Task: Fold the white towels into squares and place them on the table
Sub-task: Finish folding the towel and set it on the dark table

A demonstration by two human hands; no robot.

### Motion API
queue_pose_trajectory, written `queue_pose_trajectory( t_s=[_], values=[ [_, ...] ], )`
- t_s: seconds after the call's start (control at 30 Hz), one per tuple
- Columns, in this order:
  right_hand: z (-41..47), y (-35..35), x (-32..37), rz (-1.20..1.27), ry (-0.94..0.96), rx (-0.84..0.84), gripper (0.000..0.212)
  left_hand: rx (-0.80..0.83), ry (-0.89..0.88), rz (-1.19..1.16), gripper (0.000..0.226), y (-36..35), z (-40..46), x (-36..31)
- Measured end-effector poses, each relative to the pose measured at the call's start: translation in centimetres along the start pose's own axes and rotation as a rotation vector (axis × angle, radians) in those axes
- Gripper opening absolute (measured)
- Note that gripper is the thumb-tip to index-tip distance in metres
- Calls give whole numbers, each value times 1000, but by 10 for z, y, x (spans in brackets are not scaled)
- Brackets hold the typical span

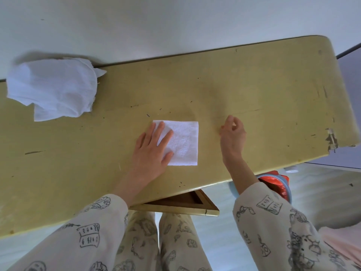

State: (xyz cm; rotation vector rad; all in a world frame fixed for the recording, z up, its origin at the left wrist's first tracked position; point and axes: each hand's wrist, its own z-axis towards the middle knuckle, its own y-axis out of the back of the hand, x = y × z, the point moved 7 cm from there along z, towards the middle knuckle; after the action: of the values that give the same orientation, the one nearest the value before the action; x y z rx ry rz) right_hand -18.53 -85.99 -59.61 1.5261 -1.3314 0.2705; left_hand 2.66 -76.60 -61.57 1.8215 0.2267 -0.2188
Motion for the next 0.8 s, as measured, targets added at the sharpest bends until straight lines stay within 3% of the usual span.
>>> queue_pose_trajectory(
  t_s=[0.13, 0.23, 0.33, 0.4, 0.5, 0.63, 0.8],
  values=[
    [-25, -6, -2, -161, 169, 53, 32, 7, -9, 5, 66, -4, 2, -4],
    [-50, -22, 9, -326, 504, 118, 27, 5, 24, 49, 70, -6, 0, -5],
    [-81, -49, 12, -433, 872, 205, 32, -114, 56, 82, 56, 6, -5, -12],
    [-94, -67, 6, -509, 1014, 258, 37, -228, 61, 52, 44, 19, -7, -14],
    [-86, -86, -3, -659, 985, 237, 45, -261, 5, 57, 40, 21, 0, -9],
    [-71, -91, -15, -852, 942, 213, 50, -79, -152, 105, 54, -2, 9, 0],
    [-67, -92, -22, -880, 967, 230, 59, -29, -190, 197, 68, -11, 12, 9]
  ],
)
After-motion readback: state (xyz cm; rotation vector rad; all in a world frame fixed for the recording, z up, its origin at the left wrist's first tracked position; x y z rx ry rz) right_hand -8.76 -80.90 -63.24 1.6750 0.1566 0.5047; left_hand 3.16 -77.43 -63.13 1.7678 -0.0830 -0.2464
